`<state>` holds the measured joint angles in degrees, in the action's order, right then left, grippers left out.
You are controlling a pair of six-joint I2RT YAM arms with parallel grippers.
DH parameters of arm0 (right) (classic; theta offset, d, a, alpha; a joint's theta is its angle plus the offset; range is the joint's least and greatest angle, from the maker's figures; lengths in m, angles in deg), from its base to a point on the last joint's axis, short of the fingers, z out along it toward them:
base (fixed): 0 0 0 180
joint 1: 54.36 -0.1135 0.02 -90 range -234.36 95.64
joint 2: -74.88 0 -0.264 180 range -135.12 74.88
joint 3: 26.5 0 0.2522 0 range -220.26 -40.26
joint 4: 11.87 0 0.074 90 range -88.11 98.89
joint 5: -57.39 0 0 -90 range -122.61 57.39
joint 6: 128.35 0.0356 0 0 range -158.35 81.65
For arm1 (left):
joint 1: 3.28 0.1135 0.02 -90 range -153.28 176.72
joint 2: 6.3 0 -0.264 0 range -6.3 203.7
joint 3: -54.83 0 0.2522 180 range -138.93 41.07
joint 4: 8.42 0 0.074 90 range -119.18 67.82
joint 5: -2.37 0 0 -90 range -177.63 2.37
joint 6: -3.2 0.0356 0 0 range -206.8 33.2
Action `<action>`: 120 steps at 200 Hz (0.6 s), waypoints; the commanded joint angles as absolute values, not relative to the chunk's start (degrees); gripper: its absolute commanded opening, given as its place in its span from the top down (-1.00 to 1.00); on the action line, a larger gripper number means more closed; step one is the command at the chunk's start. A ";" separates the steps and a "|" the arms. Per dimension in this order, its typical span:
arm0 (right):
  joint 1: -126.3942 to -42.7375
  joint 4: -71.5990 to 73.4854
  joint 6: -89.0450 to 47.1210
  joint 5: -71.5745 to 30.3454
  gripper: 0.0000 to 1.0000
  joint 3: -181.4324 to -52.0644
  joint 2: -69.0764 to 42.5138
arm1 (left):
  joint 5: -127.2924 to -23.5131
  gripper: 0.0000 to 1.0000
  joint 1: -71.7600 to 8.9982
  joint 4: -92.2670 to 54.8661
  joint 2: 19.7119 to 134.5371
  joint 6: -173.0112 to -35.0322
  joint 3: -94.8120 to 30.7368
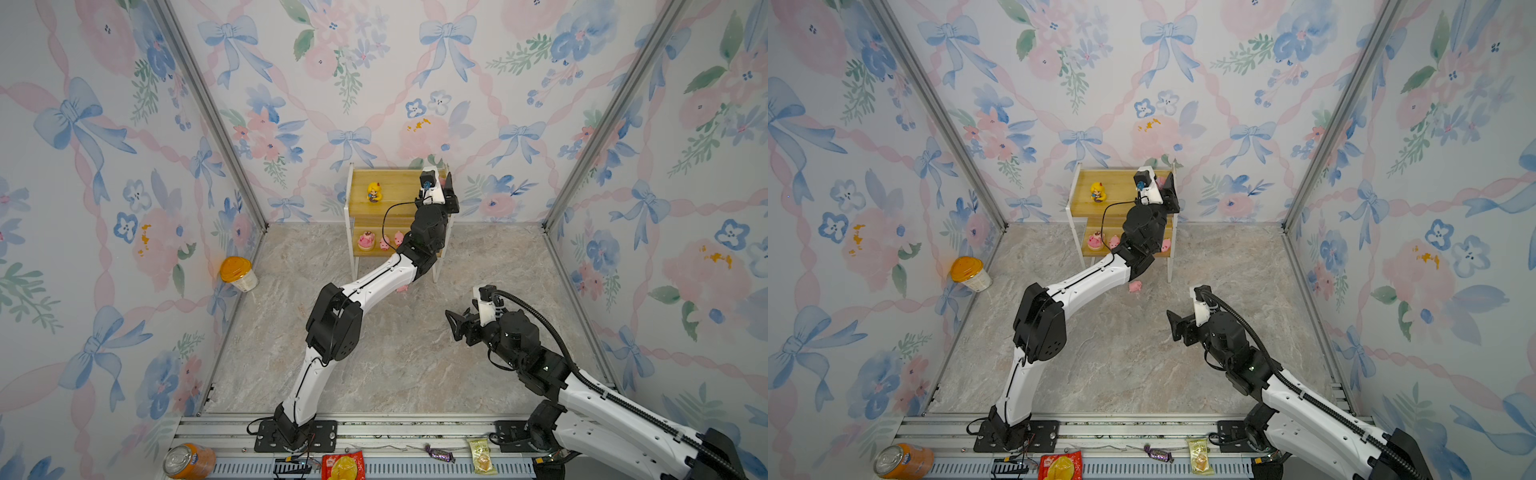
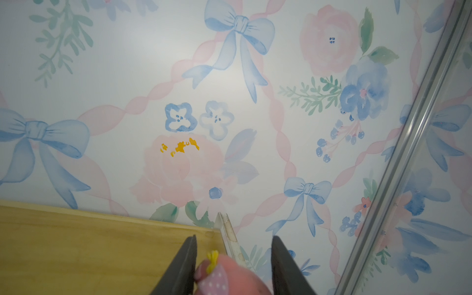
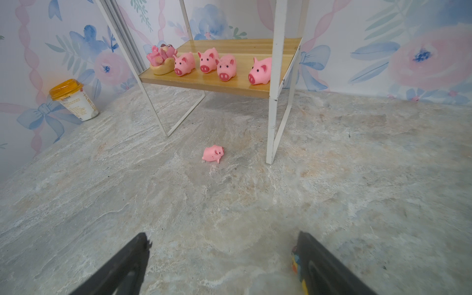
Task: Organize plastic toys on shelves
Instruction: Place the plastic toy on the shelf.
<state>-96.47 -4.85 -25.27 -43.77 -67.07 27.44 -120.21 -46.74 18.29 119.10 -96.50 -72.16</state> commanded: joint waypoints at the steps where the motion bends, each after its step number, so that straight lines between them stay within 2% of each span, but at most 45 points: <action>1: -96.60 -6.60 -24.77 -43.07 -0.86 -66.10 28.26 | -121.17 0.31 -46.26 21.08 117.63 -97.61 -69.65; 120: -96.55 -7.67 -24.47 -42.29 -0.85 -65.77 27.60 | -121.40 0.26 -45.73 23.22 114.16 -96.25 -65.91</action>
<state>-96.47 -6.16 -25.24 -42.88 -66.30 27.42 -121.04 -46.48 23.53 116.63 -96.63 -66.79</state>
